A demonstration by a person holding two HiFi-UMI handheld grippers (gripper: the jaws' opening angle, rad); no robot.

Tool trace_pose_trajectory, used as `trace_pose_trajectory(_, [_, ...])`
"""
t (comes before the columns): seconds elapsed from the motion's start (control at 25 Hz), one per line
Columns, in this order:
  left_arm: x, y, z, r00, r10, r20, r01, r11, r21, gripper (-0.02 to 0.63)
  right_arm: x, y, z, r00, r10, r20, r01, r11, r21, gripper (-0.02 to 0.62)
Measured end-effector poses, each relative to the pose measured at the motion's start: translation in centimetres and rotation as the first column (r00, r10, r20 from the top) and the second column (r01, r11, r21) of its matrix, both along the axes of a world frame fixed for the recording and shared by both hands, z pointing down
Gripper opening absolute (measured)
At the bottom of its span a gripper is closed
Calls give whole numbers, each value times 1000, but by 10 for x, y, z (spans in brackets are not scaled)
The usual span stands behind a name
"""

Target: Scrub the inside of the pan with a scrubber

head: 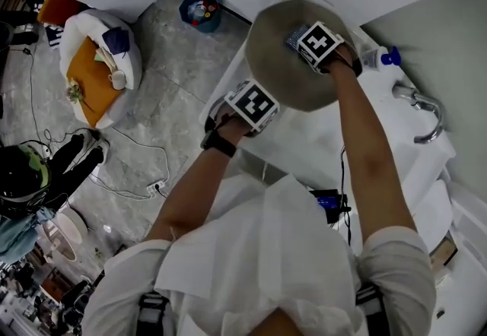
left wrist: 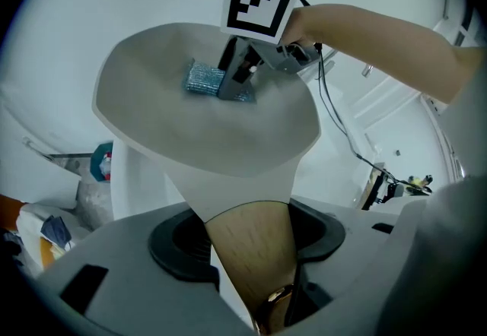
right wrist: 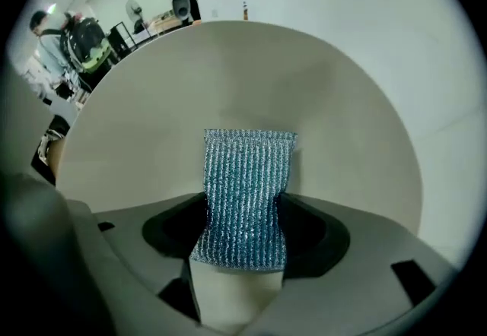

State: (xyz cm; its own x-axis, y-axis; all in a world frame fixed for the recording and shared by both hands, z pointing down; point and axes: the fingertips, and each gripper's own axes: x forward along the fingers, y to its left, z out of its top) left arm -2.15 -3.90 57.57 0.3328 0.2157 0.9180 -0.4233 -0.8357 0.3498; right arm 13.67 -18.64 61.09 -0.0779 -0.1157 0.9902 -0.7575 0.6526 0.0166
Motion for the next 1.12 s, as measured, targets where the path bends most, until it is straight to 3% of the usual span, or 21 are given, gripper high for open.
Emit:
trace_pose_trajectory(0.28, [5, -1, -2, 998, 12, -66, -12, 1000, -2, 265, -6, -3, -4, 999, 51, 10, -52, 997, 63, 296])
trace_pose_trajectory(0.6, [3, -1, 0, 997, 39, -61, -39, 999, -2, 268, -3, 2, -1, 988, 149, 41, -150, 988, 37, 296])
trace_pose_trajectory(0.88, [10, -1, -1, 995, 36, -89, -37, 999, -8, 270, -7, 3, -3, 991, 129, 39, -131, 990, 60, 287])
trace_pose_trajectory(1.0, [9, -2, 0, 997, 40, -73, -40, 999, 3, 270, -35, 9, -4, 987, 109, 117, -119, 989, 83, 287])
trace_pose_trajectory(1.12, [5, 0, 1, 998, 50, -49, -50, 999, -5, 272, -81, 20, -5, 986, 18, 167, -33, 996, 89, 287])
